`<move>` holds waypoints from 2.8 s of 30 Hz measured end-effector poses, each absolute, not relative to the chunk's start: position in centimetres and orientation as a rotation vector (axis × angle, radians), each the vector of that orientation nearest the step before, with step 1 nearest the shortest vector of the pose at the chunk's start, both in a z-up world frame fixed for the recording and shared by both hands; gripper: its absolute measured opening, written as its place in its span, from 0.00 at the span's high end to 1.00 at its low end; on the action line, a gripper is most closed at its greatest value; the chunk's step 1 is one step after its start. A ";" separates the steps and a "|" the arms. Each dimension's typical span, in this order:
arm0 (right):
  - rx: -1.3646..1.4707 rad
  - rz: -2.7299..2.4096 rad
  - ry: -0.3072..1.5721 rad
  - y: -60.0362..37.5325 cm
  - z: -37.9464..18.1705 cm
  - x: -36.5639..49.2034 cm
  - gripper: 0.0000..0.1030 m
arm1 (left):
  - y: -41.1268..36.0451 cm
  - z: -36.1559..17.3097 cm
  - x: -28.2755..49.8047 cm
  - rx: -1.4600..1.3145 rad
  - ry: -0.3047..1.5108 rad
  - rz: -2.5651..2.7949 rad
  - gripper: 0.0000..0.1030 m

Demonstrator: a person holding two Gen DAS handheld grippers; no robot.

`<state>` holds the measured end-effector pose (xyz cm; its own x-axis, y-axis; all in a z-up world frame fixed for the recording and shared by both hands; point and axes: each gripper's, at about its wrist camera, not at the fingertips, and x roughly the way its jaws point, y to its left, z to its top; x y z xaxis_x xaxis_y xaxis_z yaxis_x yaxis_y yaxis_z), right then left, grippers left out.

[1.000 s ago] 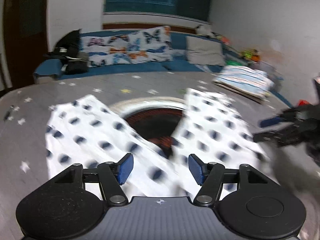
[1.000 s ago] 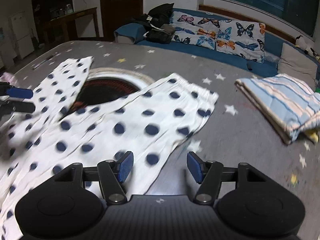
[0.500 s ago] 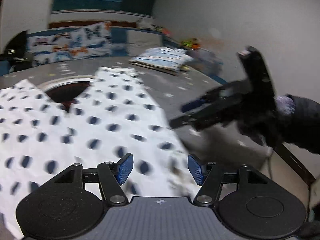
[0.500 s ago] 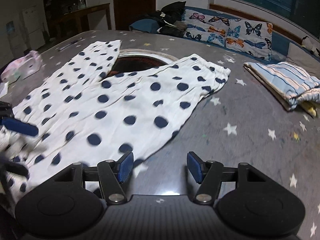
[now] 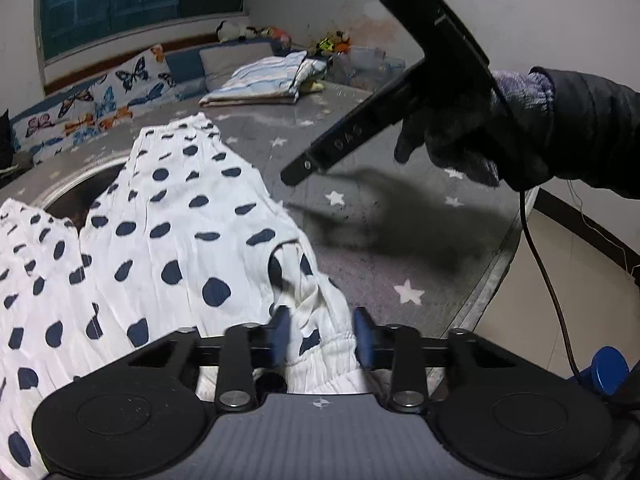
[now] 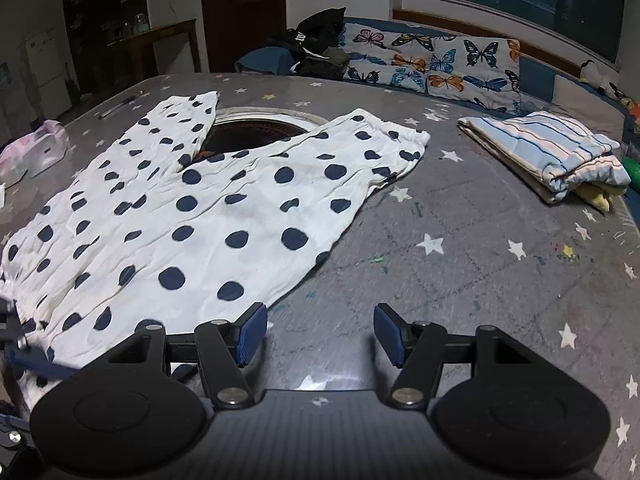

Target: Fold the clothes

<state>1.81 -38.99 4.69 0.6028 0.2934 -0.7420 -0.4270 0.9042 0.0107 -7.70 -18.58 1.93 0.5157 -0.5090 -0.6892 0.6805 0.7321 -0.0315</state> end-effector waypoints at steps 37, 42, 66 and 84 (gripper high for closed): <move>0.011 0.260 0.832 -39.2 1.9 26.4 0.64 | -17.7 1.6 -5.0 0.115 0.797 -0.818 0.85; 0.013 0.236 0.819 -39.0 1.6 26.9 0.79 | -17.5 1.7 -4.8 0.097 0.798 -0.813 0.87; -0.015 0.225 0.718 -32.9 11.5 27.2 0.95 | -10.2 5.1 -8.0 -0.208 0.658 -0.686 0.93; -0.148 0.421 0.685 -10.7 13.9 29.2 0.95 | 1.6 5.4 -13.1 -0.512 0.560 -0.446 0.93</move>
